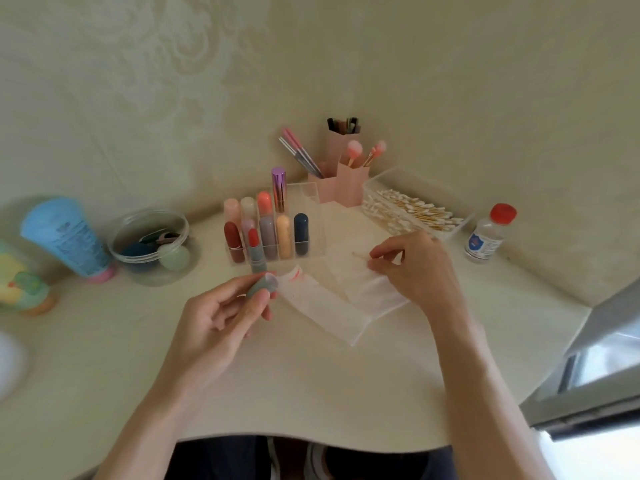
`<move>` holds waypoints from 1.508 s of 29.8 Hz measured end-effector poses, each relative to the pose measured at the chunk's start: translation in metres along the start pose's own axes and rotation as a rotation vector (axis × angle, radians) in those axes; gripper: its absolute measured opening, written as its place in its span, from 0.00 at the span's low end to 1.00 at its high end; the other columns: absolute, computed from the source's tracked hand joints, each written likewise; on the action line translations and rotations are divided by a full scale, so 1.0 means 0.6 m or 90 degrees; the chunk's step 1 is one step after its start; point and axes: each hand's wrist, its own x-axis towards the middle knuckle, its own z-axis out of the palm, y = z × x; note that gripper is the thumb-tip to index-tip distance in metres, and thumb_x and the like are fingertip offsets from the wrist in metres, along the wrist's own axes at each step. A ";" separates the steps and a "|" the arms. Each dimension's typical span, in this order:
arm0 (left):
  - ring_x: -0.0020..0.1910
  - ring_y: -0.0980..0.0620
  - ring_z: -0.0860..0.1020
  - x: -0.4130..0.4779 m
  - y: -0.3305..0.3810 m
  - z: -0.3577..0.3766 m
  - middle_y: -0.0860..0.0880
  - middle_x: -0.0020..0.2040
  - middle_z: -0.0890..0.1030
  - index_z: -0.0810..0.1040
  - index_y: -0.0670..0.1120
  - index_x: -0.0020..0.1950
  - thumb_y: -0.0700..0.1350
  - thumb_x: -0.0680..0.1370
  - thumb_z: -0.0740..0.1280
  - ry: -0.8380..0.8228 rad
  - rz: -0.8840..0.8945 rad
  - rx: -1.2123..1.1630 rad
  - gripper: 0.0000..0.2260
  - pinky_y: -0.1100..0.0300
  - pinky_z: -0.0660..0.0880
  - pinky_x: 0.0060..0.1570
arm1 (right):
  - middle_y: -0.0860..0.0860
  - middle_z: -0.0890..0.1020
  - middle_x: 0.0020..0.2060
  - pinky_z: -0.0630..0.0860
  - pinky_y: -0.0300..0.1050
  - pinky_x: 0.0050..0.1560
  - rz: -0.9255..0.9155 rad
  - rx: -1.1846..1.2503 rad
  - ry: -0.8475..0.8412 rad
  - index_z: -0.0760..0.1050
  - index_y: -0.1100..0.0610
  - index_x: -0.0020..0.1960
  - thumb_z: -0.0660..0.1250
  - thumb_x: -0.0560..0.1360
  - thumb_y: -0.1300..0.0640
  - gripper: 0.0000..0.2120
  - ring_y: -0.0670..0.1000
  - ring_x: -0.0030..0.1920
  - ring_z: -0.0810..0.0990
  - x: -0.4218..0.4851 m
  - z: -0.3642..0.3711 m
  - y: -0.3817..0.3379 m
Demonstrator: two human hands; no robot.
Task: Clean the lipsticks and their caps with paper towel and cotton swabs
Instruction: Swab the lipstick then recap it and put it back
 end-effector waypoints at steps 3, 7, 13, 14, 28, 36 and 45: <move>0.45 0.51 0.83 -0.003 0.002 -0.007 0.45 0.47 0.87 0.84 0.46 0.59 0.44 0.77 0.71 0.004 -0.001 -0.007 0.11 0.63 0.74 0.38 | 0.42 0.83 0.39 0.72 0.44 0.46 -0.019 0.021 0.046 0.88 0.45 0.50 0.77 0.76 0.52 0.04 0.46 0.42 0.79 -0.001 0.001 -0.008; 0.46 0.44 0.84 -0.001 0.004 -0.012 0.43 0.51 0.87 0.76 0.40 0.59 0.43 0.77 0.71 0.026 -0.001 -0.042 0.13 0.52 0.70 0.39 | 0.41 0.83 0.37 0.70 0.35 0.40 -0.086 0.109 0.088 0.88 0.48 0.47 0.75 0.77 0.54 0.03 0.43 0.38 0.77 -0.010 0.008 -0.035; 0.45 0.49 0.82 -0.005 0.002 -0.025 0.48 0.48 0.85 0.77 0.42 0.64 0.42 0.84 0.63 0.027 -0.019 -0.068 0.10 0.63 0.72 0.37 | 0.38 0.85 0.40 0.70 0.30 0.41 -0.151 0.172 -0.060 0.85 0.44 0.51 0.77 0.76 0.50 0.05 0.40 0.45 0.81 -0.039 0.051 -0.110; 0.45 0.51 0.81 -0.004 0.001 -0.028 0.50 0.45 0.84 0.77 0.42 0.64 0.42 0.85 0.62 0.031 -0.016 -0.064 0.10 0.63 0.72 0.37 | 0.38 0.84 0.41 0.70 0.31 0.42 -0.152 0.168 -0.087 0.85 0.43 0.53 0.77 0.75 0.47 0.07 0.39 0.46 0.81 -0.045 0.059 -0.122; 0.36 0.53 0.70 -0.003 0.000 -0.040 0.48 0.37 0.71 0.78 0.48 0.64 0.38 0.82 0.68 0.094 -0.009 -0.077 0.12 0.65 0.70 0.35 | 0.41 0.78 0.42 0.73 0.45 0.40 -0.174 0.010 -0.052 0.81 0.44 0.53 0.73 0.77 0.44 0.07 0.49 0.44 0.79 -0.068 0.142 -0.195; 0.36 0.57 0.73 -0.004 0.011 -0.045 0.52 0.34 0.71 0.85 0.55 0.61 0.45 0.78 0.72 0.148 0.037 -0.080 0.12 0.66 0.73 0.41 | 0.37 0.80 0.42 0.72 0.28 0.44 -0.334 0.117 -0.075 0.85 0.48 0.50 0.77 0.74 0.50 0.06 0.41 0.49 0.77 -0.096 0.119 -0.204; 0.32 0.58 0.67 -0.004 0.006 -0.045 0.55 0.33 0.69 0.86 0.52 0.61 0.49 0.77 0.72 0.183 0.024 -0.084 0.13 0.69 0.69 0.36 | 0.42 0.80 0.39 0.67 0.28 0.46 -0.463 0.138 -0.168 0.83 0.54 0.48 0.74 0.77 0.59 0.01 0.44 0.43 0.74 -0.090 0.112 -0.194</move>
